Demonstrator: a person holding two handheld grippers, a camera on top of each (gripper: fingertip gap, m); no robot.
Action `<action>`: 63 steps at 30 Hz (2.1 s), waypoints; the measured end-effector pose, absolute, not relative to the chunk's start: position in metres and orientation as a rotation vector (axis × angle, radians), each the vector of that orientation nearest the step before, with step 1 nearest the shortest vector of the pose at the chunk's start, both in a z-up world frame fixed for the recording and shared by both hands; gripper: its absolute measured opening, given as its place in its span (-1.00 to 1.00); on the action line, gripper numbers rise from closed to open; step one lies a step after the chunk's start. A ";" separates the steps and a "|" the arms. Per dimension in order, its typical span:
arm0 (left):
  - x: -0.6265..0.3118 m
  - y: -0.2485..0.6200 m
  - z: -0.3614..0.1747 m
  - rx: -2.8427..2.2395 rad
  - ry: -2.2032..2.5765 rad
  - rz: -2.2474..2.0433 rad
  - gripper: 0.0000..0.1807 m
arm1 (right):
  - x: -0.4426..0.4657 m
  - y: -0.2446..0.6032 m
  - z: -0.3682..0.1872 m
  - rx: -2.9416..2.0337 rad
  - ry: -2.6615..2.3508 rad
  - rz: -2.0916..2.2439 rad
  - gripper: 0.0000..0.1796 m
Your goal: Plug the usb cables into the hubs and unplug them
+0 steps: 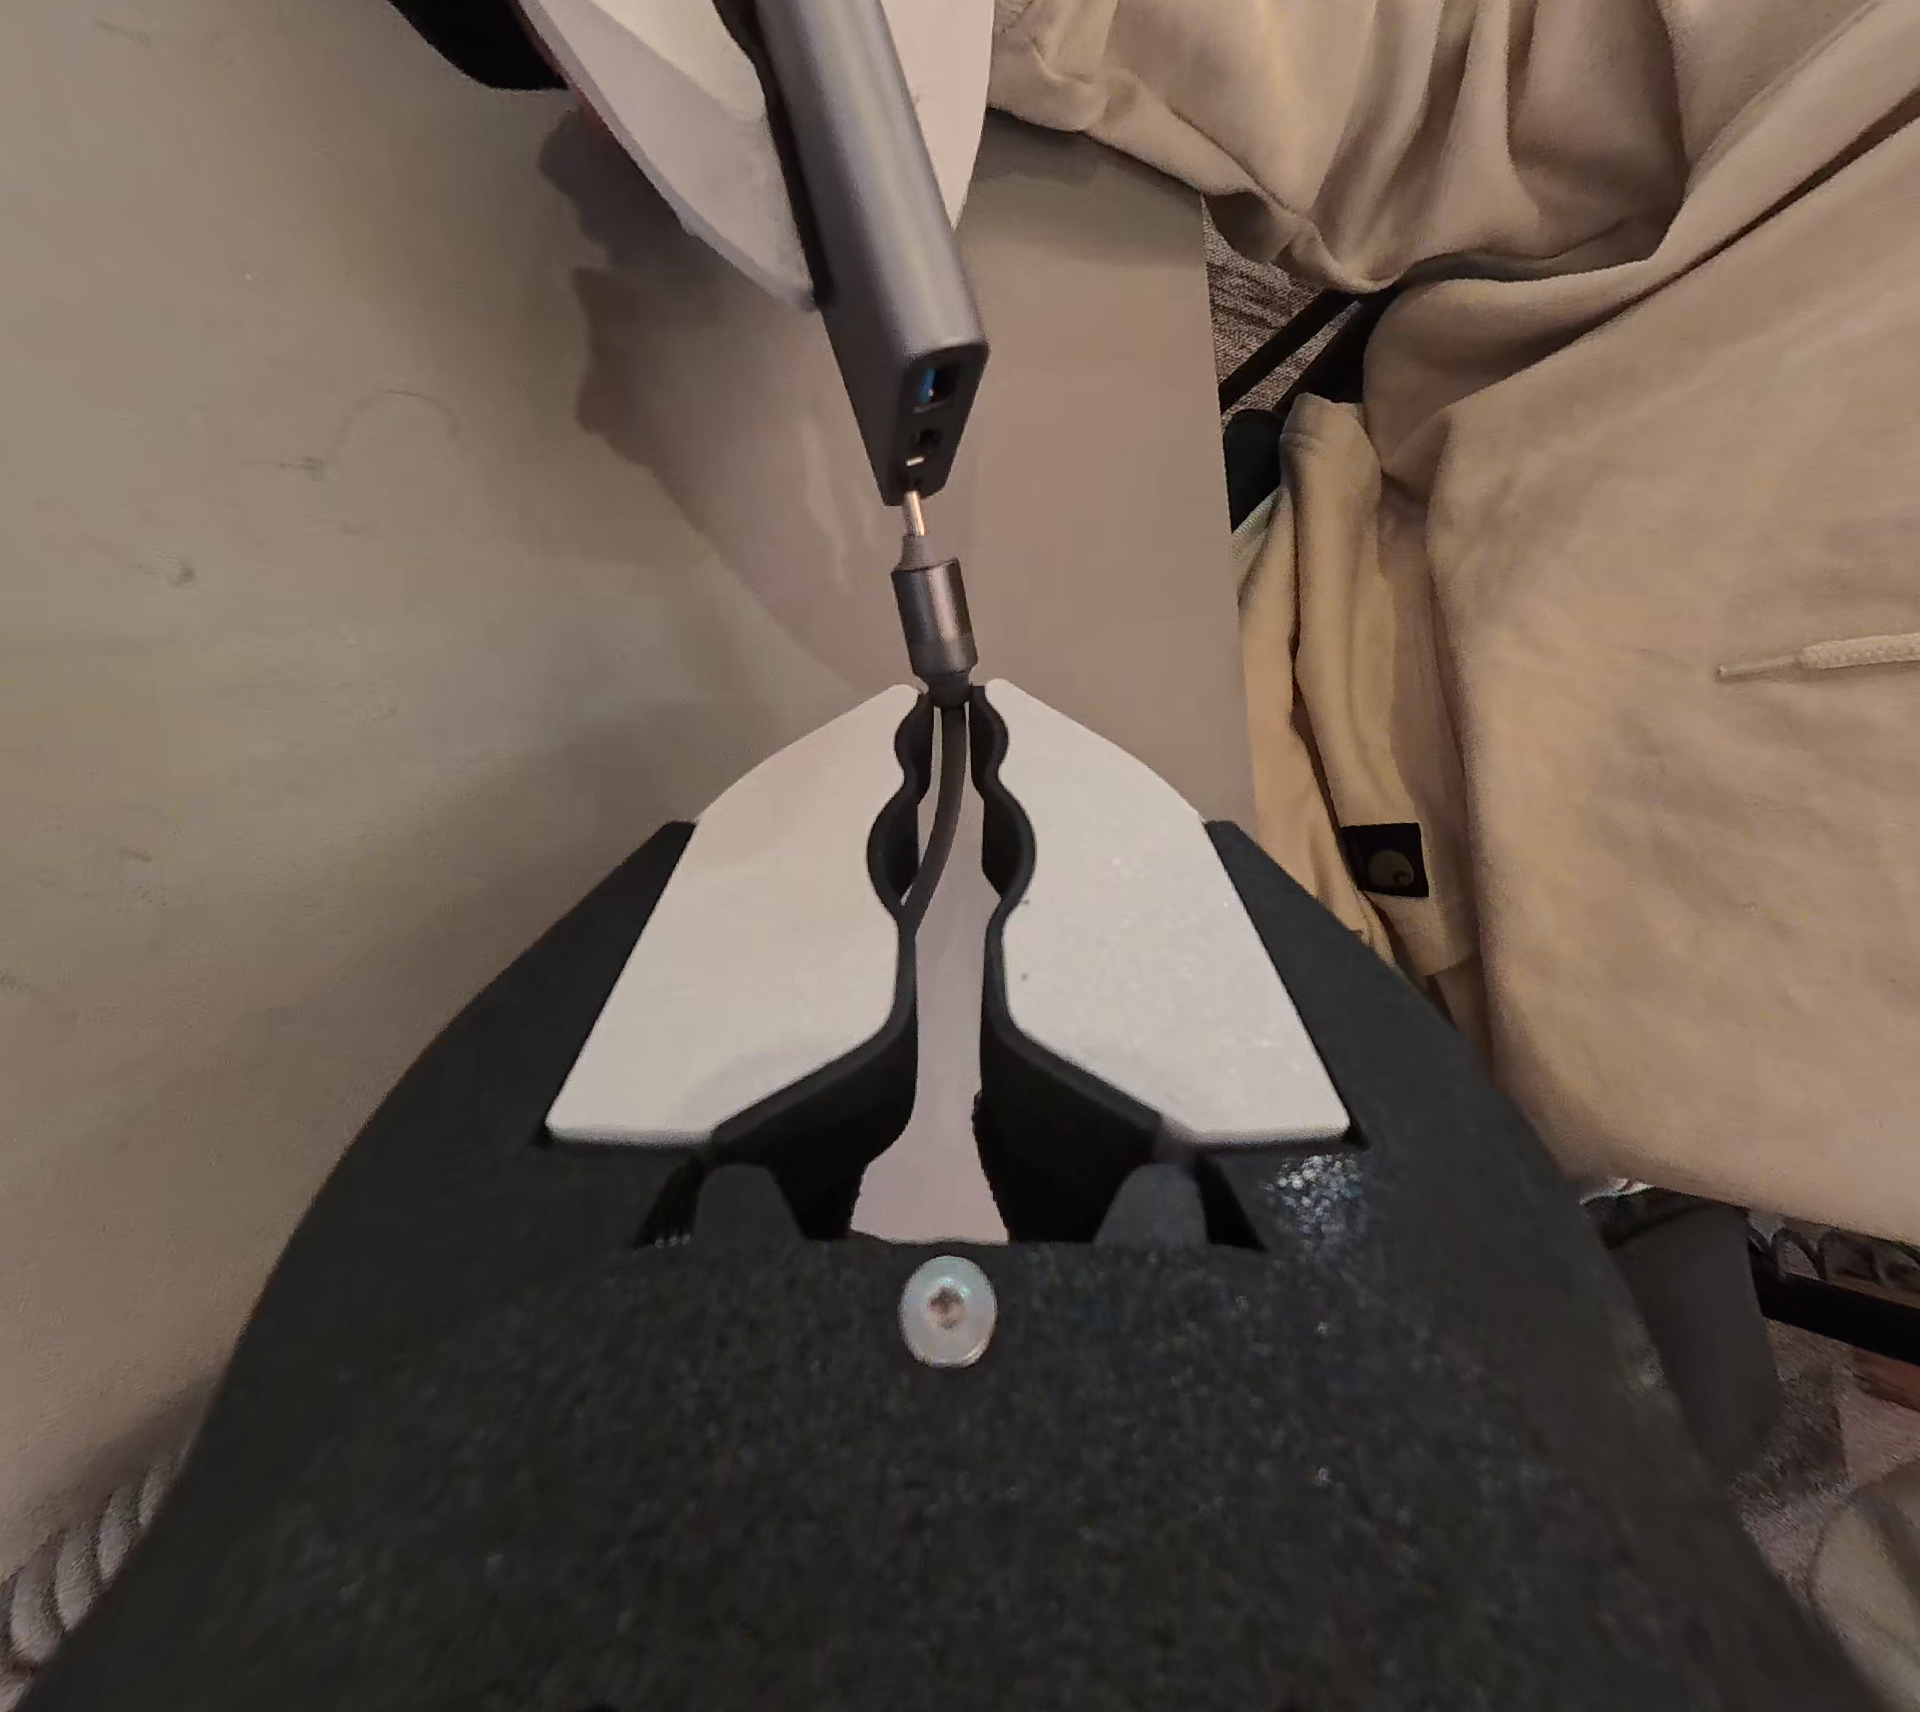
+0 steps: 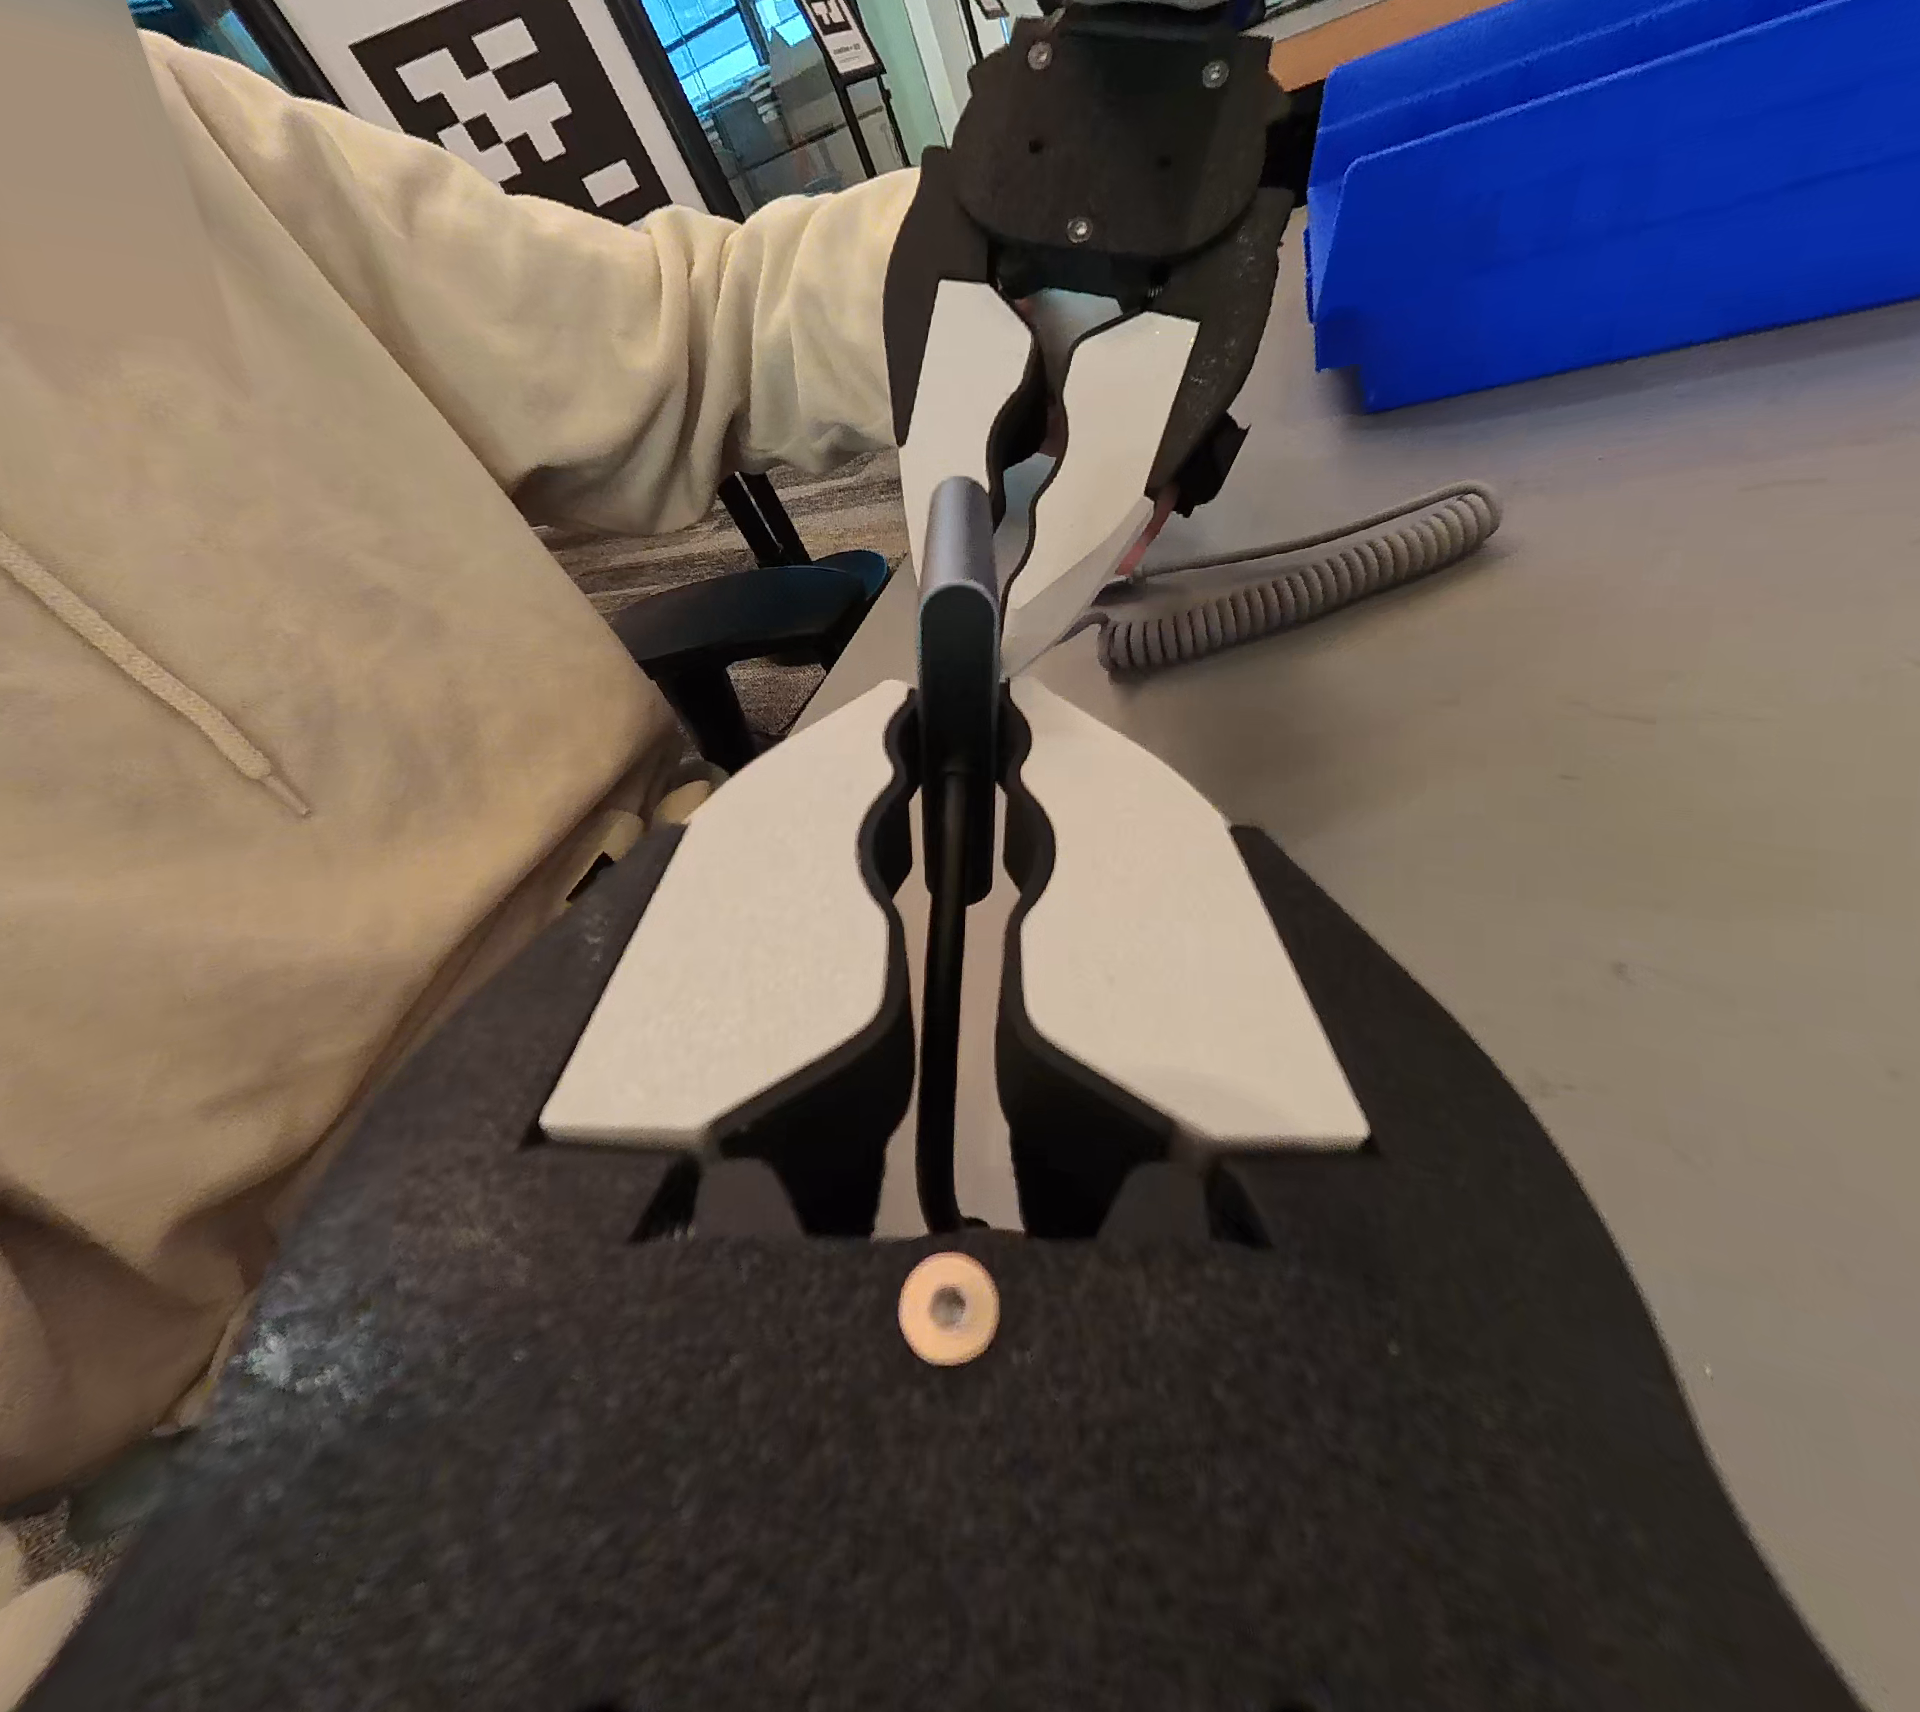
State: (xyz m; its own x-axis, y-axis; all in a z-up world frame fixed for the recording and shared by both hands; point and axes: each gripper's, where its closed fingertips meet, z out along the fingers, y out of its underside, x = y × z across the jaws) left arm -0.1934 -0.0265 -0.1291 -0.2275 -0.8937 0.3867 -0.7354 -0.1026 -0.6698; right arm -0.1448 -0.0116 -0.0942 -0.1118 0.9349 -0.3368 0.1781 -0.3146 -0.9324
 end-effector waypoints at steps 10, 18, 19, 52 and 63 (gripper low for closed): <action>-0.192 -0.029 -0.130 -1.826 1.980 -1.272 -0.93 | -0.145 -0.014 -0.094 -1.505 -1.278 1.472 -0.86; -0.193 -0.028 -0.133 -1.851 1.982 -1.263 -0.93 | -0.148 -0.015 -0.103 -1.537 -1.323 1.409 -0.86; -0.191 -0.027 -0.132 -1.846 1.963 -1.272 -0.93 | -0.148 -0.014 -0.101 -1.529 -1.309 1.407 -0.86; -0.200 0.019 -0.144 -1.102 1.514 0.099 -0.53 | -0.133 0.023 -0.099 -1.637 -0.961 1.596 -0.86; -0.198 0.016 -0.134 -1.035 1.496 0.066 -0.95 | -0.130 0.027 -0.102 -1.668 -0.909 1.689 -0.86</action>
State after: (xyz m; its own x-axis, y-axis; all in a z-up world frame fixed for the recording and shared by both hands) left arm -0.1984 0.0164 -0.1341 0.1559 -0.5475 -0.8221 -0.6176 0.5955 -0.5137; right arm -0.1300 0.0267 -0.1017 -0.0390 0.8034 -0.5942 0.0531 -0.5921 -0.8041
